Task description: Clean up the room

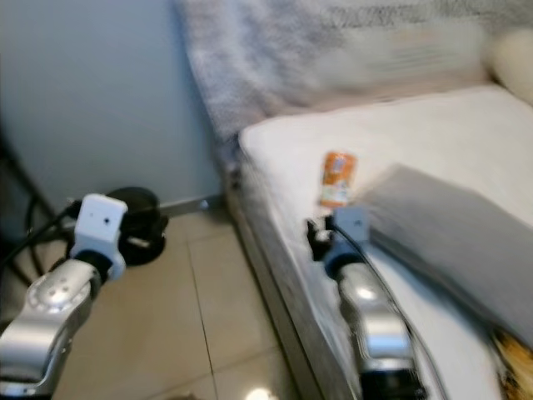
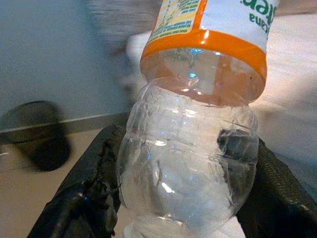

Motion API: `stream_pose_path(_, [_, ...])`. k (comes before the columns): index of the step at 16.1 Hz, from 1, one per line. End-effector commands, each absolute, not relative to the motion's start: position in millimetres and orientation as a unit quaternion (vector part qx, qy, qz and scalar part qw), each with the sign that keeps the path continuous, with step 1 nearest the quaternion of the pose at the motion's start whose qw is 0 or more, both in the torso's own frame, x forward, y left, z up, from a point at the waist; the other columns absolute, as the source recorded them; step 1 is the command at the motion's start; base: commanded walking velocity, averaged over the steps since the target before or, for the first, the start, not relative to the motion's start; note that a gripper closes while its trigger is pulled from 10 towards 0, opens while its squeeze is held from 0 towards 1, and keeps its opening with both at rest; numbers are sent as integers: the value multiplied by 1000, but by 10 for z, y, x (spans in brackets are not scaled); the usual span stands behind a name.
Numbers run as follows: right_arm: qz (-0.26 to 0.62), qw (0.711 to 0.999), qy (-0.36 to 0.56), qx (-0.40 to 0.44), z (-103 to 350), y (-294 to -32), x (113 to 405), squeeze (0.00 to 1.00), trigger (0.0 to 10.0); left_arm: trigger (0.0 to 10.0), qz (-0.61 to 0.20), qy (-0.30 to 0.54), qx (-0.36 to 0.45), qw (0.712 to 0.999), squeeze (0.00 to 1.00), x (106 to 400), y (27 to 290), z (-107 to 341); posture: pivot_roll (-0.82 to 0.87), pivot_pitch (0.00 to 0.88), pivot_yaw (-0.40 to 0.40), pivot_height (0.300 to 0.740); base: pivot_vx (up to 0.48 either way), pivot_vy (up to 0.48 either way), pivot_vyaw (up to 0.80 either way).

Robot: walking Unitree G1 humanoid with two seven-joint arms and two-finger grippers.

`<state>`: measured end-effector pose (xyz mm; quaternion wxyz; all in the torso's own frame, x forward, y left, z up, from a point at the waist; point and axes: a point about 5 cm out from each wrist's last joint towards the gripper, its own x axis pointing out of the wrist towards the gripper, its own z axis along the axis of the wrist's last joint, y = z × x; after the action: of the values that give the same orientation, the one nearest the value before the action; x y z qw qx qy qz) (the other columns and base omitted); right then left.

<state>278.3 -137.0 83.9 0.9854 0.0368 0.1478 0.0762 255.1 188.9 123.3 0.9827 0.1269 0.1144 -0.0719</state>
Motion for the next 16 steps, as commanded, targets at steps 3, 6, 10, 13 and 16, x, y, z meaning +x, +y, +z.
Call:
stream_pose_path(3, [91,984,146,48,876,-1389,2796,0,10000,10000,-70,116,126,983,0,2569,1874,1237,-40,0,1,740,337,0,800])
stream_pose_path(6, [95,982,149,63,873,-1388,2781,0,10000,10000,-69,116,125,983,0,2565,1875,1239,-42,0,2,740,334,0,267])
stream_pose_path(10, [83,984,148,55,867,-1423,2798,0,10000,10000,-71,115,127,983,0,2570,1880,1246,-37,0,0,740,336,0,0])
stream_pose_path(13, [75,984,151,57,855,-1421,2801,0,10000,10000,-72,115,129,982,0,2574,1890,1251,-37,0,0,740,338,0,0])
stream_pose_path(16, [73,984,153,59,847,-1388,2810,0,10000,10000,-78,116,131,981,0,2579,1884,1251,-31,0,3,740,346,0,0])
